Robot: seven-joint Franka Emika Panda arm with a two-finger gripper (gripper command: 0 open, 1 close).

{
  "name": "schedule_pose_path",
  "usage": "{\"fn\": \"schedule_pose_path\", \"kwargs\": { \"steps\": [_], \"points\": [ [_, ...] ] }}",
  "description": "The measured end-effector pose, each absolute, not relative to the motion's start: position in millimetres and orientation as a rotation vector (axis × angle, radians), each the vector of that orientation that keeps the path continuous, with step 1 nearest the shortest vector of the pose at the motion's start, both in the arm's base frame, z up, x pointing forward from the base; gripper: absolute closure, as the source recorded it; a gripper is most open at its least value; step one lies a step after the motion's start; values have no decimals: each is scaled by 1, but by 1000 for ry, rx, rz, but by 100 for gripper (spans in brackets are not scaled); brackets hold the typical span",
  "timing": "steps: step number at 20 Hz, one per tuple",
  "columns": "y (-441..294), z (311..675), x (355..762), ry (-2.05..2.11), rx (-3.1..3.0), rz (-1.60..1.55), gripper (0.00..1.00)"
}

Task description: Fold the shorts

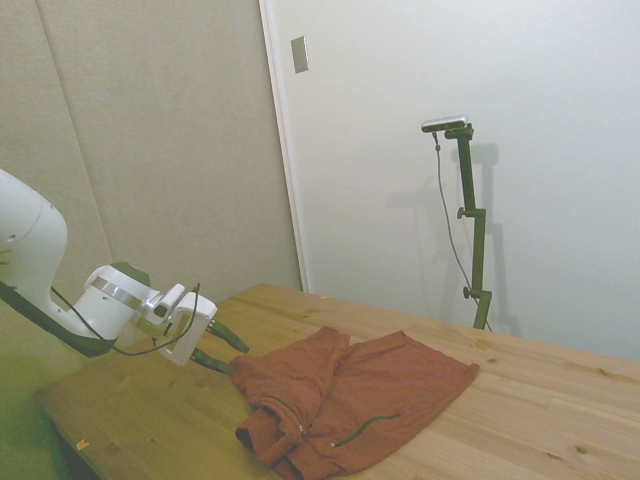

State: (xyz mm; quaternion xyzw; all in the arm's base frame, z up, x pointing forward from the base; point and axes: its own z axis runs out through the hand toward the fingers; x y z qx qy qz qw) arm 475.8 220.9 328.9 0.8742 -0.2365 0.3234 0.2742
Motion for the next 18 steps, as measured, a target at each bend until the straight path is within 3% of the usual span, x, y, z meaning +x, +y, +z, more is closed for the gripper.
{"fn": "schedule_pose_path", "kwargs": {
  "steps": [6, 17, 18],
  "points": [
    [226, 323, 469, -666, 2372, 819, 0],
    [164, 314, 499, -711, 2304, 824, 0],
    [160, 314, 501, -710, 2301, 827, 100]
  ]
}}
